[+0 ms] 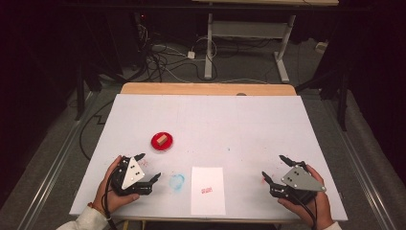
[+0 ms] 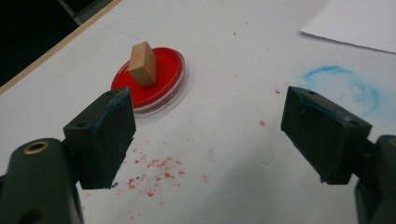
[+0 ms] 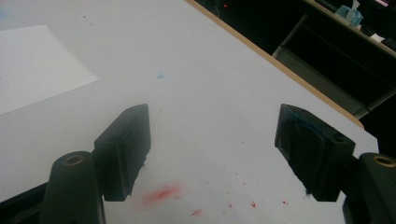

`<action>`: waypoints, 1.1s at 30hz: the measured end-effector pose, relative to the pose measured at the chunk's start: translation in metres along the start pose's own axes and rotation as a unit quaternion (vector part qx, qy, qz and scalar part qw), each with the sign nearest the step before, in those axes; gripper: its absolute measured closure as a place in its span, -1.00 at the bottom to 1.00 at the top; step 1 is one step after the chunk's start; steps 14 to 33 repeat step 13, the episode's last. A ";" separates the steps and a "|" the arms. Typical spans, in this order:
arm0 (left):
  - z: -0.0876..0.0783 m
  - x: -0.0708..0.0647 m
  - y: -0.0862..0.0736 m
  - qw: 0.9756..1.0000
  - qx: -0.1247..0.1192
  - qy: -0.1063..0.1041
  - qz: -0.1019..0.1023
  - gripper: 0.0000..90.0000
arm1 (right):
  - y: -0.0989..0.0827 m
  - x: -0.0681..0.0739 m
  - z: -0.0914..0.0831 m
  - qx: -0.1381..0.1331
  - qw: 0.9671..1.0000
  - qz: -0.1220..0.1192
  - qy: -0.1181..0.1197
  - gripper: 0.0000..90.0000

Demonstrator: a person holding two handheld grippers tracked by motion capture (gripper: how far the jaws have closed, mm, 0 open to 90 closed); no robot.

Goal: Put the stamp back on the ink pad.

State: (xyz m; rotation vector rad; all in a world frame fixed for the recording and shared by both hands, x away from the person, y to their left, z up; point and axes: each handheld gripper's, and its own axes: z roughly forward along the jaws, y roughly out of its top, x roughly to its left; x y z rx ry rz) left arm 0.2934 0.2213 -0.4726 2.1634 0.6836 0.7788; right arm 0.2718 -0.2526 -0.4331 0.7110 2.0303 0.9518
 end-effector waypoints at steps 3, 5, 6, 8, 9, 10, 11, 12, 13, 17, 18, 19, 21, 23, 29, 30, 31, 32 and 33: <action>0.001 0.001 0.000 1.000 0.000 0.000 -0.002 -0.61 | 0.000 0.000 0.000 0.001 1.000 0.000 0.001 -0.40; 0.003 0.002 0.000 1.000 0.000 0.000 -0.004 -0.61 | 0.000 -0.002 0.001 0.000 1.000 0.003 -0.001 -0.40; 0.004 0.003 0.000 1.000 0.002 -0.002 -0.005 -0.61 | 0.001 -0.002 0.002 -0.001 1.000 0.004 -0.001 -0.40; 0.006 0.005 -0.001 1.000 0.005 -0.004 -0.008 -0.61 | 0.001 -0.003 0.004 -0.002 1.000 0.005 0.001 -0.41; 0.006 0.005 -0.001 1.000 0.007 -0.005 -0.011 -0.61 | 0.000 -0.004 0.005 0.000 1.000 0.006 0.001 -0.41; 0.007 0.006 -0.002 1.000 0.005 -0.005 -0.015 -0.61 | -0.001 -0.004 0.006 0.001 1.000 0.007 0.003 -0.41; 0.007 0.006 -0.002 1.000 0.005 -0.006 -0.017 -0.61 | -0.001 -0.005 0.007 0.003 1.000 0.009 0.004 -0.41; 0.008 0.007 -0.002 1.000 0.006 -0.005 -0.019 -0.61 | -0.002 -0.005 0.008 0.004 1.000 0.011 0.005 -0.41; 0.008 0.007 -0.002 1.000 0.006 -0.006 -0.022 -0.61 | -0.002 -0.006 0.009 0.005 1.000 0.013 0.005 -0.41; 0.008 0.007 -0.002 1.000 0.006 -0.006 -0.022 -0.61 | -0.002 -0.006 0.009 0.005 1.000 0.013 0.005 -0.41; 0.008 0.007 -0.002 1.000 0.006 -0.006 -0.022 -0.61 | -0.002 -0.006 0.009 0.005 1.000 0.013 0.005 -0.41; 0.008 0.007 -0.002 1.000 0.006 -0.006 -0.022 -0.61 | -0.002 -0.006 0.009 0.005 1.000 0.013 0.005 -0.41; 0.008 0.007 -0.002 1.000 0.006 -0.006 -0.022 -0.61 | -0.002 -0.006 0.009 0.005 1.000 0.013 0.005 -0.41; 0.008 0.007 -0.002 1.000 0.006 -0.006 -0.022 -0.61 | -0.002 -0.006 0.009 0.005 1.000 0.013 0.005 -0.41; 0.008 0.007 -0.002 1.000 0.006 -0.006 -0.022 -0.61 | -0.002 -0.006 0.009 0.005 1.000 0.013 0.005 -0.41; 0.008 0.007 -0.002 1.000 0.006 -0.006 -0.022 -0.61 | -0.002 -0.006 0.009 0.005 1.000 0.013 0.005 -0.41; 0.008 0.007 -0.002 1.000 0.006 -0.006 -0.022 -0.61 | -0.002 -0.006 0.009 0.005 1.000 0.013 0.005 -0.41; 0.008 0.007 -0.002 1.000 0.006 -0.006 -0.022 -0.61 | -0.002 -0.006 0.009 0.005 1.000 0.013 0.005 -0.41; 0.008 0.007 -0.002 1.000 0.006 -0.006 -0.022 -0.61 | -0.002 -0.006 0.009 0.005 1.000 0.013 0.005 -0.41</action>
